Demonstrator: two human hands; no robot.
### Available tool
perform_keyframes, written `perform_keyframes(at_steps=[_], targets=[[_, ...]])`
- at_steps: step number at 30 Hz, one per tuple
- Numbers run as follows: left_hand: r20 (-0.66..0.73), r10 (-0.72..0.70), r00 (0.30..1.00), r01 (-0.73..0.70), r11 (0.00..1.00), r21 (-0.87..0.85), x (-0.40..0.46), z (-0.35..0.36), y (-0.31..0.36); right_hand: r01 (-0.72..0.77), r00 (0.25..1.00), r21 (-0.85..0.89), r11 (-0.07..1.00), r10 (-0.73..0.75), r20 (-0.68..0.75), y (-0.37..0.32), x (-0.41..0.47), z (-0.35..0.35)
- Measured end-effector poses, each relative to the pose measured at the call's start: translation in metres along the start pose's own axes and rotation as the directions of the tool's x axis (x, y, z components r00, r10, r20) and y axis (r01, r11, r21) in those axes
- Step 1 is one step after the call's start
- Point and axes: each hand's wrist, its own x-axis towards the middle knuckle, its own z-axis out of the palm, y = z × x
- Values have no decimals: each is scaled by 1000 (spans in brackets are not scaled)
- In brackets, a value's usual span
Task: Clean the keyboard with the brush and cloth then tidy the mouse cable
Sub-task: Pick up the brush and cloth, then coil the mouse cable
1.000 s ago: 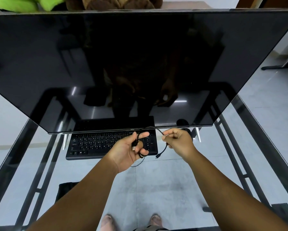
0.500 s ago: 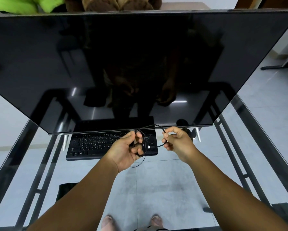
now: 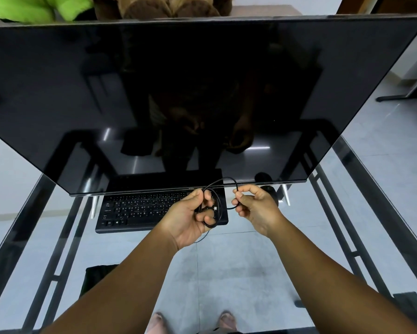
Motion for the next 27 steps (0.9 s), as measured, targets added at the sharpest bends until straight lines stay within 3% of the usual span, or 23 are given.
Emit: perform_keyframes(at_steps=[8,13,17,22,27], targets=[[23,15,1000,-16,997,69,-1,7,0,-173,975,67,983,161,153,-3,-6,6],[57,44,997,-54,980,191,-3,12,-5,-270,954,124,955,249,166,-1,-8,7],[58,115,992,-128,925,357,0,6,-8,-222,966,-1,975,220,136,2,-6,7],[-22,203,979,-145,767,625,2,-7,-6,-142,973,-123,982,161,168,-5,-7,3],[-97,223,970,-116,776,620,3,-9,-4,-114,965,-170,979,150,214,-13,-9,2]])
